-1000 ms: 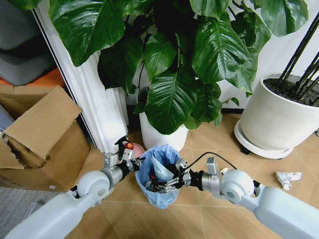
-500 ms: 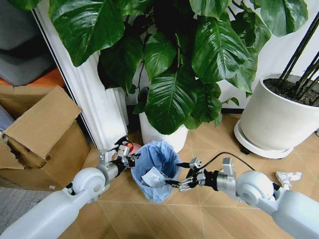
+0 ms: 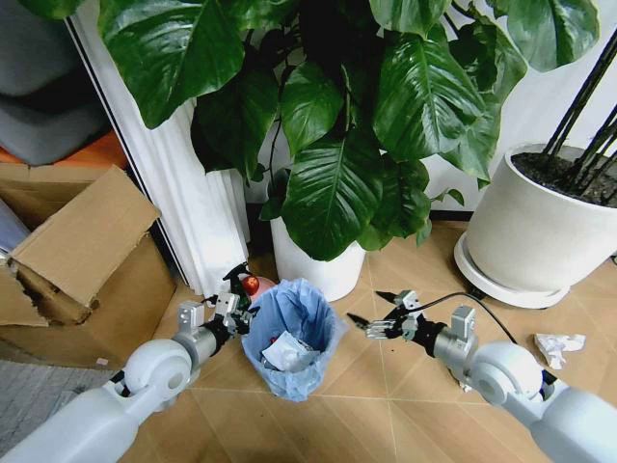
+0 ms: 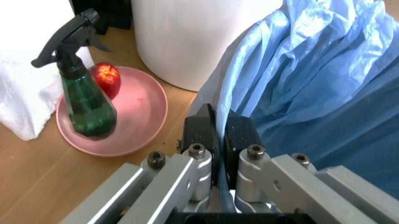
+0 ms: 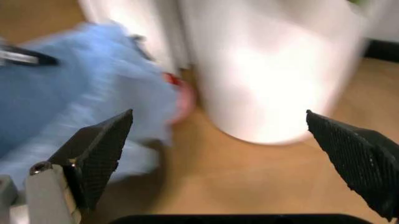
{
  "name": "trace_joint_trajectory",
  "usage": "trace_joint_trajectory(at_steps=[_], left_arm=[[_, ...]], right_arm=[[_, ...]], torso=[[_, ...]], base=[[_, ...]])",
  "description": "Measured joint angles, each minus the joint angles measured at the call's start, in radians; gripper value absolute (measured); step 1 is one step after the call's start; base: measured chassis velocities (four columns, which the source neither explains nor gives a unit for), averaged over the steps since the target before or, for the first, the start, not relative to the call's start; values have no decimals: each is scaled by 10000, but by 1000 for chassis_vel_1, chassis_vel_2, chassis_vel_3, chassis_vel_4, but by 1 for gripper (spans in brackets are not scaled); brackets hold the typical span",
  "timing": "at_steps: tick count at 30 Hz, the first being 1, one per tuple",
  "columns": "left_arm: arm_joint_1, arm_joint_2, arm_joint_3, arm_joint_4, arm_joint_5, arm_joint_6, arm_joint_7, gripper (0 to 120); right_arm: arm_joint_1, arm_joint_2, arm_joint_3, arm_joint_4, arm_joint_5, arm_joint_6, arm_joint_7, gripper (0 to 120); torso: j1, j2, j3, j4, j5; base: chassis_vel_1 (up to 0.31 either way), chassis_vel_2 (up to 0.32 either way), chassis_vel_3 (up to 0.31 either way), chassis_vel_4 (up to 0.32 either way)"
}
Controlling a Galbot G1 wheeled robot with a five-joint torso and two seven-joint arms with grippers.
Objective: Pick up the trash bin and place the garbage on the floor into it.
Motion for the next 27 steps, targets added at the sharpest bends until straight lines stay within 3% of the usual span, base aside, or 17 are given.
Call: trace_joint_trajectory(at_steps=[7,16,22,25,27], left_arm=[[81,110,-174,40,-33,-21,63,0],[258,318,-461,170,5,-65,71,0],[276,272,-476,181,19,-68,43,0],[217,314,-397,107,-12,-48,41,0],[199,319,-386,94,-16,-45,42,0]], right_arm=[[-436,137,322,-639,-169,71,383,100],[-1080,-475,1011,-1285,113,191,877,100],[-1583,64,1700,-1826,-148,251,1027,100],[-1824,1021,2146,-2853,-1079,351,1060,100],[-1832,1195,2200,-3142,-1357,406,1052,100]], torso=[[0,-1,0,1,-2],[0,-1,0,3,-5],[0,-1,0,0,-2],[0,-1,0,1,0],[0,0,0,0,4]], base=[[0,0,0,0],[0,0,0,0],[0,0,0,0],[0,0,0,0],[0,0,0,0]])
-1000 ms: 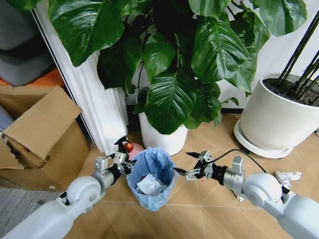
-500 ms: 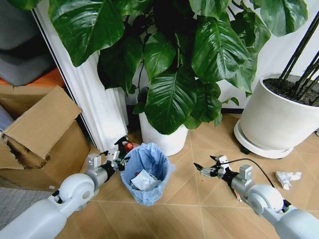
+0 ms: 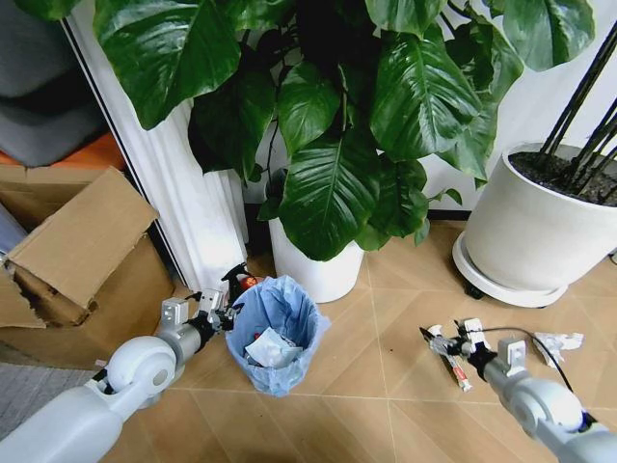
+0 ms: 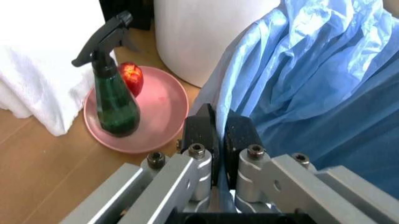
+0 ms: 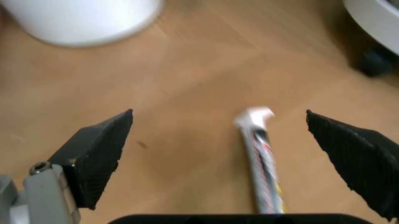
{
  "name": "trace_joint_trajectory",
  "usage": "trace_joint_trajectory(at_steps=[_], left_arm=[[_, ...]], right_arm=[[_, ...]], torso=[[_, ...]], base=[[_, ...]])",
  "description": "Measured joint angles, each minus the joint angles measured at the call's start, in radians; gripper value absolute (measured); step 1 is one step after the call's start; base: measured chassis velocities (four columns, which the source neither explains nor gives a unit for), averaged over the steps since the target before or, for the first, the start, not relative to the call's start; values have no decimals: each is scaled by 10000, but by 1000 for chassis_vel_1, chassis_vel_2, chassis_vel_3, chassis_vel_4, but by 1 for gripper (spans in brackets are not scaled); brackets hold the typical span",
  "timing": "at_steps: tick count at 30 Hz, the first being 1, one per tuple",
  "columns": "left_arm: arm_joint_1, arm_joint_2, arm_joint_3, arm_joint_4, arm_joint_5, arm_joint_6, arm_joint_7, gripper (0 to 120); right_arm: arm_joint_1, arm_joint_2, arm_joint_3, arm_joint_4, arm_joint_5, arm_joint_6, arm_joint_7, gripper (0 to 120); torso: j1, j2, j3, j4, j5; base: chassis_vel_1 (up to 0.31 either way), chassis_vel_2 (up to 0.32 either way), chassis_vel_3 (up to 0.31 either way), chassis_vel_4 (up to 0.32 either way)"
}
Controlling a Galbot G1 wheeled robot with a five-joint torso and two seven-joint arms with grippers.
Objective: Pick up the trash bin and place the garbage on the floor into it.
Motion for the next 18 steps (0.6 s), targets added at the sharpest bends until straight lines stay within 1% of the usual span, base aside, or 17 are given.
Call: trace_joint_trajectory(at_steps=[1,3,6,7,12,13,16,17,18], left_arm=[[-14,5,20,-24,-5,6,7,0],[-17,5,28,-36,-7,8,11,0],[-46,-23,35,-100,-8,17,18,0],[-46,-23,35,-100,-8,17,18,0],[-77,86,35,-228,-64,31,27,0],[-77,86,35,-228,-64,31,27,0],[-80,174,18,-278,-113,37,36,0],[-80,174,18,-278,-113,37,36,0],[-79,181,12,-283,-116,39,37,0]], right_arm=[[14,232,80,-458,-389,92,-23,100],[30,336,107,-661,-524,116,-35,100],[298,718,142,-1417,-987,115,-94,100],[298,718,142,-1417,-987,115,-94,100],[981,1054,-48,-2539,-1400,135,-186,100],[981,1054,-48,-2539,-1400,135,-186,100],[1476,1181,-298,-3565,-1650,145,-213,100],[1476,1181,-298,-3565,-1650,145,-213,100],[1655,1243,-363,-3888,-1712,167,-216,100]], torso=[[0,-1,0,-1,-4],[0,0,1,-1,-7],[0,0,0,-1,-6],[0,0,0,-1,-6],[0,0,1,2,-5],[0,0,1,2,-5],[0,0,1,2,-7],[0,0,1,2,-7],[0,-1,1,1,-6]], base=[[0,0,0,0],[0,0,0,0],[0,0,0,0],[0,0,0,0],[0,0,0,0],[0,0,0,0],[0,0,0,0],[0,0,0,0],[0,0,0,0]])
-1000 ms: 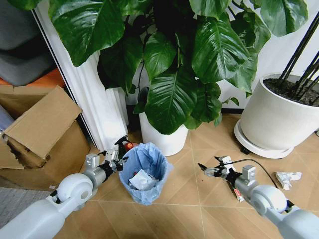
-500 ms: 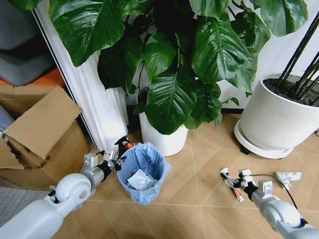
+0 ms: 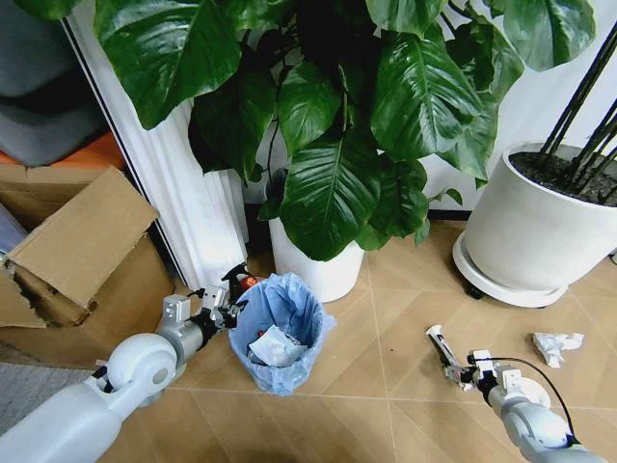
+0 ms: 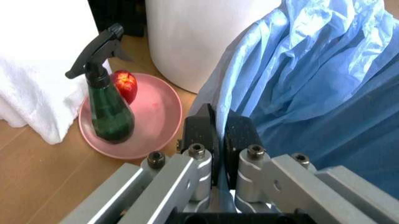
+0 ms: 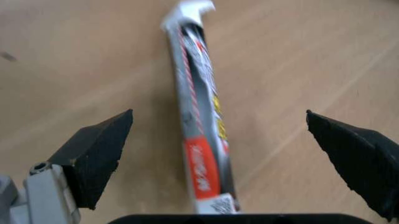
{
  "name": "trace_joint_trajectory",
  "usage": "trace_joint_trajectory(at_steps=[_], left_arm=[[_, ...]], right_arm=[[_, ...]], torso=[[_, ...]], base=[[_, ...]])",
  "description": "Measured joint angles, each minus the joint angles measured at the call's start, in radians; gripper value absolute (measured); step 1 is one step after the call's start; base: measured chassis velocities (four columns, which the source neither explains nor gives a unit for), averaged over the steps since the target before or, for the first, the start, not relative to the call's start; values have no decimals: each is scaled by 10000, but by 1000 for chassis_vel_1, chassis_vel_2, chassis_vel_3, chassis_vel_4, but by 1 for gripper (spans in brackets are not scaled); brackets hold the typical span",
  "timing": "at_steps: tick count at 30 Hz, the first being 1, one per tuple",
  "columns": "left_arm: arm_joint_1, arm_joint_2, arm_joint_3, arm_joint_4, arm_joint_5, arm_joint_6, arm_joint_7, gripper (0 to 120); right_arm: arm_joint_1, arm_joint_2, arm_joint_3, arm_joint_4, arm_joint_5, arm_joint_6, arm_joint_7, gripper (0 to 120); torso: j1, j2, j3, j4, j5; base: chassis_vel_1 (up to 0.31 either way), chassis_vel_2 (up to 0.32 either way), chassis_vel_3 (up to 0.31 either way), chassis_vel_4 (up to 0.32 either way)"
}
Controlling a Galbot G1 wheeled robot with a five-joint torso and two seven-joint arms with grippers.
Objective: Pick up the trash bin and place the garbage on the floor into it.
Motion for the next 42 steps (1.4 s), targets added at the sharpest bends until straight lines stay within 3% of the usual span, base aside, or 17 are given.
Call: trace_joint_trajectory(at_steps=[10,17,20,23,25,30,31,35,42], left_arm=[[43,21,-41,-36,-1,3,-30,0],[38,31,-68,-48,-18,7,-61,0],[23,52,-76,-64,-55,11,-66,0],[18,52,-77,-65,-63,12,-67,0],[17,60,-74,-101,-87,16,-67,0],[27,65,-36,-153,-96,23,-67,0],[24,62,-20,-158,-97,24,-67,0],[-11,50,-4,-158,-102,27,-63,0],[-28,45,-1,-158,-114,28,-30,0]], right_arm=[[1020,331,-386,-1270,-145,14,-92,98],[1243,360,-742,-1513,41,-125,-192,75],[1163,351,-814,-1453,91,-184,-181,58],[1130,337,-814,-1411,106,-210,-165,55],[992,214,-802,-1203,203,-379,-87,38],[818,81,-800,-931,282,-499,-4,23],[771,44,-799,-864,286,-534,39,15],[762,11,-784,-832,286,-563,133,3],[686,-79,-777,-662,284,-466,67,0]], torso=[[0,0,0,1,0],[0,0,0,1,0],[0,0,-1,0,-3],[0,1,-1,1,-2],[0,2,0,1,1],[0,2,0,-1,1],[0,2,0,-2,0],[0,2,0,0,0],[0,2,0,-1,1]], base=[[0,0,0,0],[0,0,0,0],[0,0,0,0],[0,0,0,0],[0,0,0,0],[0,0,0,0],[0,0,0,0],[0,0,0,0],[0,0,0,0]])
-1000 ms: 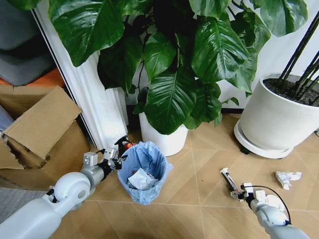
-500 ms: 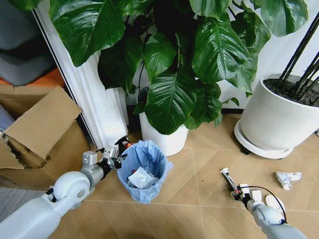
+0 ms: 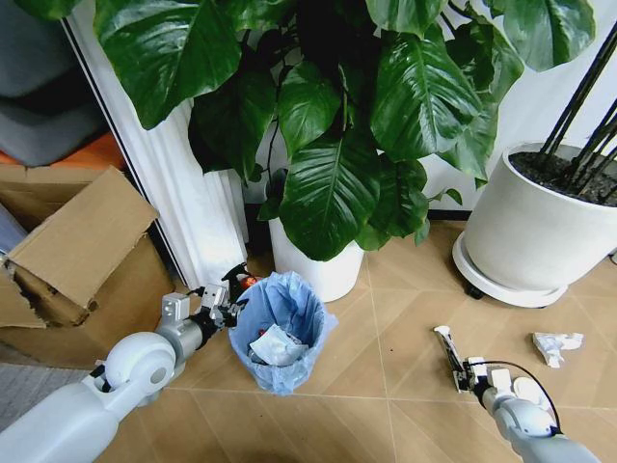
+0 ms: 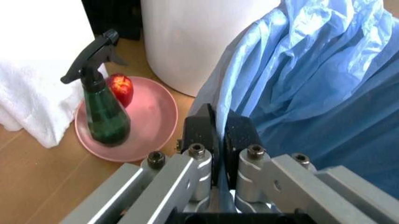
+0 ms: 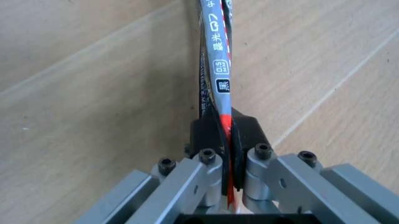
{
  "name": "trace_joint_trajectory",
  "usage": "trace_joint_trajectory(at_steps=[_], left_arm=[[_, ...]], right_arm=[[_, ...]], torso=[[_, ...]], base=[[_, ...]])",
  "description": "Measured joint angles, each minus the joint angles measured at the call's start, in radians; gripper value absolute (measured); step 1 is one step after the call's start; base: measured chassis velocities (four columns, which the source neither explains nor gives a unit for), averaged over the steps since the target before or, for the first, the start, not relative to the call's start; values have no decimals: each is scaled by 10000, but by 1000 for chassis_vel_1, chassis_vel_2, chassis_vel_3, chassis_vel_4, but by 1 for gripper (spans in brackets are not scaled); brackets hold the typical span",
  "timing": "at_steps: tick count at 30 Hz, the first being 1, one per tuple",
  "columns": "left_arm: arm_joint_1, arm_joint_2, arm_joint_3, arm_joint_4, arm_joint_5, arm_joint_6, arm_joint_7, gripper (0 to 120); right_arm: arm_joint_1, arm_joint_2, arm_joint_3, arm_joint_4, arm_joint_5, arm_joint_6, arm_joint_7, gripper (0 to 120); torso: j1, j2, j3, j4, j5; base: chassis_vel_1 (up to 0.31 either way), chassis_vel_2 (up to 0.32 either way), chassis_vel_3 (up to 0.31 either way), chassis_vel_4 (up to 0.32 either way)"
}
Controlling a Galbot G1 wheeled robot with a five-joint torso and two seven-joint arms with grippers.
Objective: Pick up the trash bin and place the garbage on the floor into it.
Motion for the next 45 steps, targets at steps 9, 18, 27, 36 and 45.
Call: trace_joint_trajectory(at_steps=[9,18,27,36,45], left_arm=[[-204,166,420,58,-112,-9,209,0],[-700,-41,1262,462,-116,-143,729,0],[-904,-149,1446,634,-119,-259,1051,0],[-785,-238,1328,693,-12,-294,1120,0],[-847,-301,1339,656,-49,-288,1092,0]], right_arm=[[-463,-756,54,1483,177,2614,-2985,0],[537,-889,-410,2375,1324,5981,-9834,0],[1667,-413,-1250,3104,3010,5492,-11063,0],[2994,552,-2404,2738,3446,5155,-11275,0],[3518,1360,-3195,2219,3241,4793,-11245,0]], torso=[[0,0,-1,1,0],[0,-1,0,0,-1],[0,-2,0,1,-2],[0,-2,0,2,-1],[0,-2,1,4,-3]], base=[[0,0,0,0],[0,0,0,0],[0,0,0,0],[0,0,0,0],[0,0,0,0]])
